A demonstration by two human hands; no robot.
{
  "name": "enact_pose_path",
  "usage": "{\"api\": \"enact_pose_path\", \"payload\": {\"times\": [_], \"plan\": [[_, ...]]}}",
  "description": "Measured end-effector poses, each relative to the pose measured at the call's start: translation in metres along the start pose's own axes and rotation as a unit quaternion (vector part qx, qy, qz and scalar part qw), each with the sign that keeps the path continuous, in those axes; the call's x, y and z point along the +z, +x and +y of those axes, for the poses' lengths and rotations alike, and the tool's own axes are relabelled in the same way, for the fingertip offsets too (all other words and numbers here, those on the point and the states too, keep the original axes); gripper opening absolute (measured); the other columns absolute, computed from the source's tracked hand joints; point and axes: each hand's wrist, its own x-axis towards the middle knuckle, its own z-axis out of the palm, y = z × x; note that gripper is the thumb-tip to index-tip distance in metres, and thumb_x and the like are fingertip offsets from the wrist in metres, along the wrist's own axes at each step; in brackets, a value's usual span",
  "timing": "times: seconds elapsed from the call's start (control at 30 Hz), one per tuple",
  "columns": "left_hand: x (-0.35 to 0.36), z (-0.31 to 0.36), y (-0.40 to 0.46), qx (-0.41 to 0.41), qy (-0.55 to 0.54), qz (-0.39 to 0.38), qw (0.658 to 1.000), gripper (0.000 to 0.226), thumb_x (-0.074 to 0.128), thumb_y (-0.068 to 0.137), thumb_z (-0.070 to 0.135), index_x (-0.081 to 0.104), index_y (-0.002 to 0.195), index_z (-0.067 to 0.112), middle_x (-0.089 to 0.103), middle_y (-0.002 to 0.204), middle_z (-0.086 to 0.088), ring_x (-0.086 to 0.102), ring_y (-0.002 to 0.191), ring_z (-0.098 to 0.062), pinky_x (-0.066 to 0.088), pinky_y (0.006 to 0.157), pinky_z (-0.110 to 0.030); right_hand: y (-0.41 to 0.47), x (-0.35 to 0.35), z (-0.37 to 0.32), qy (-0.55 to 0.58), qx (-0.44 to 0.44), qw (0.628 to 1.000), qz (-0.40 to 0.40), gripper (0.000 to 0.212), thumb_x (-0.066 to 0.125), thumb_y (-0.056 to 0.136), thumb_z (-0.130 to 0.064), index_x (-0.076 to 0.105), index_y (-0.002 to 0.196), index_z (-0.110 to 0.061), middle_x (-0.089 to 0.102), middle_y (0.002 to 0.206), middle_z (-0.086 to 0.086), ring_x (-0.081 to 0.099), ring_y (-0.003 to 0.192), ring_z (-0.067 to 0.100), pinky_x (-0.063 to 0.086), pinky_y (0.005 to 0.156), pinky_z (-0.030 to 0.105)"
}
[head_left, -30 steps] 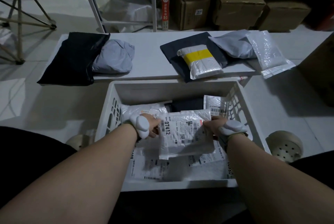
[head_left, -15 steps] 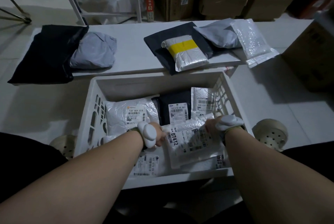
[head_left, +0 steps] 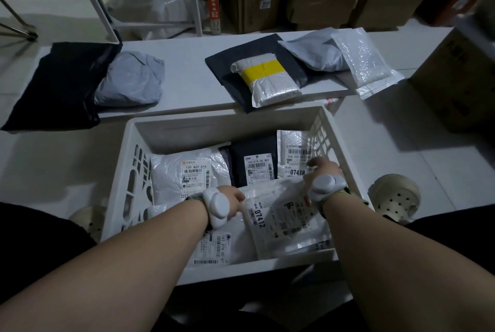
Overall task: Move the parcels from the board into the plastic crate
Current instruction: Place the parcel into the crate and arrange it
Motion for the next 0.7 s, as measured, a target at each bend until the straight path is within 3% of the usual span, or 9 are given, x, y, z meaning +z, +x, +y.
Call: {"api": "enact_pose_path", "payload": {"times": [0.13,0.33,0.4,0.5,0.57,0.7], "plan": [[-0.001,-0.002,-0.009,-0.034,-0.133,-0.033,0.990,0.036,0.045,0.095,0.002,0.050,0.131,0.004,0.052,0.073,-0.002,0.050,0.052,-0.007,0.036,0.039,-0.013,-0.002,0.004,-0.004,-0.021,-0.054,0.998,-0.030,0.036,0.058,0.085,-0.011,0.063,0.118,-0.025,0.060,0.129,0.004,0.060,0.112,0.024,0.049,0.094,0.030],[0.004,0.000,-0.014,-0.007,-0.094,-0.059,0.994,0.040,0.047,0.095,0.004,0.048,0.135,0.008,0.055,0.104,-0.010,0.053,0.081,-0.017,0.041,0.062,-0.023,-0.008,0.017,-0.010,-0.153,-0.046,0.981,-0.109,0.040,0.059,0.087,-0.026,0.059,0.125,-0.015,0.056,0.132,0.009,0.054,0.120,0.026,0.045,0.101,0.032],[0.004,0.000,-0.015,-0.006,-0.085,-0.066,0.994,0.040,0.045,0.096,0.006,0.048,0.136,0.010,0.056,0.101,-0.008,0.052,0.086,-0.019,0.042,0.070,-0.027,-0.004,0.026,-0.005,-0.162,-0.042,0.977,-0.130,0.046,0.063,0.087,-0.031,0.058,0.128,-0.012,0.055,0.134,0.011,0.051,0.124,0.027,0.041,0.105,0.036],[0.005,-0.002,-0.013,-0.007,-0.091,-0.073,0.993,0.038,0.046,0.096,0.006,0.050,0.134,0.010,0.055,0.083,0.002,0.050,0.069,-0.009,0.041,0.061,-0.021,-0.010,0.027,-0.005,-0.210,-0.050,0.968,-0.129,0.051,0.038,0.100,-0.035,0.037,0.144,-0.010,0.034,0.151,0.009,0.032,0.140,0.025,0.027,0.113,0.032],[0.007,0.000,-0.012,0.003,-0.052,-0.062,0.997,0.036,0.047,0.096,0.006,0.054,0.131,0.010,0.054,0.079,0.005,0.048,0.063,-0.005,0.040,0.058,-0.016,-0.015,0.023,-0.009,-0.211,-0.045,0.968,-0.126,0.049,0.030,0.103,-0.032,0.030,0.146,-0.009,0.030,0.153,0.008,0.030,0.141,0.024,0.026,0.112,0.030],[0.007,0.002,-0.009,0.012,-0.022,-0.040,0.999,0.035,0.046,0.096,0.008,0.054,0.130,0.010,0.048,0.071,0.009,0.047,0.060,-0.004,0.040,0.058,-0.015,-0.014,0.028,-0.008,-0.235,-0.061,0.960,-0.140,0.039,0.055,0.092,-0.028,0.057,0.128,-0.011,0.054,0.135,0.010,0.052,0.124,0.028,0.042,0.098,0.035]]}}
